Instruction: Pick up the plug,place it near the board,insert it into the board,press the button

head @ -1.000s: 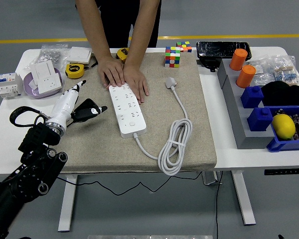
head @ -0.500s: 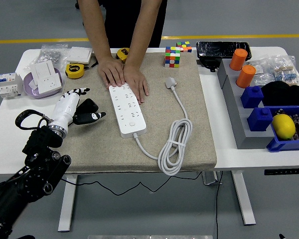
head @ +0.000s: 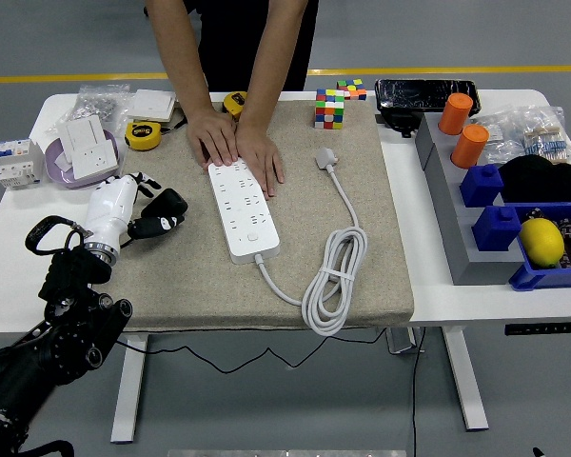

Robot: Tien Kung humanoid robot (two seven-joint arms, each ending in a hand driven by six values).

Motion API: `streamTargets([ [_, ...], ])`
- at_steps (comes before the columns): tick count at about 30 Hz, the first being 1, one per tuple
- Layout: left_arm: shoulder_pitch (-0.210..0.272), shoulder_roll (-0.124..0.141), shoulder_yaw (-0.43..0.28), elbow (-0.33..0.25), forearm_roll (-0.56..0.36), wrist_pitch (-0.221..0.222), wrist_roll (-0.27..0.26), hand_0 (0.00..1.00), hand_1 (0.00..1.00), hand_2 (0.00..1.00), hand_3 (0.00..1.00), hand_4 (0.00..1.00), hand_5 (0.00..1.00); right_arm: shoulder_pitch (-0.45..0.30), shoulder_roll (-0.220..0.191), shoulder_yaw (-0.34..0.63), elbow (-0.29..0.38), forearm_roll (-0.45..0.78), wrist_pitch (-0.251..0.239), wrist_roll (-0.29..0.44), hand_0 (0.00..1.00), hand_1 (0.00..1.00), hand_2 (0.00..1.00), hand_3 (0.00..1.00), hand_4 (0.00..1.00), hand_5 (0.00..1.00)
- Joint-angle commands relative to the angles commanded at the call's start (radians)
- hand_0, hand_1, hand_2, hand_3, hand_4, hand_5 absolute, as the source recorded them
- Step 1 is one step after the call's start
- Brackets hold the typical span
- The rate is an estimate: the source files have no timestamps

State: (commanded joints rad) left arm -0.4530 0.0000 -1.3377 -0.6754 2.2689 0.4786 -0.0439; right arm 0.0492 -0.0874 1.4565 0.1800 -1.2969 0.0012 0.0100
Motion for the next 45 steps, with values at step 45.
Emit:
streamTargets([
  [45,-0.029,0.000,-0.017,0.062,0.000,-0.033,-0.001,0.757,0.687,0.597,0.674,0.998,0.286,0.003,-0.007,-0.009,0.000,-0.001,0.001,-0.003,0.929,0.849,0.797,0.801,0.998,0.998],
])
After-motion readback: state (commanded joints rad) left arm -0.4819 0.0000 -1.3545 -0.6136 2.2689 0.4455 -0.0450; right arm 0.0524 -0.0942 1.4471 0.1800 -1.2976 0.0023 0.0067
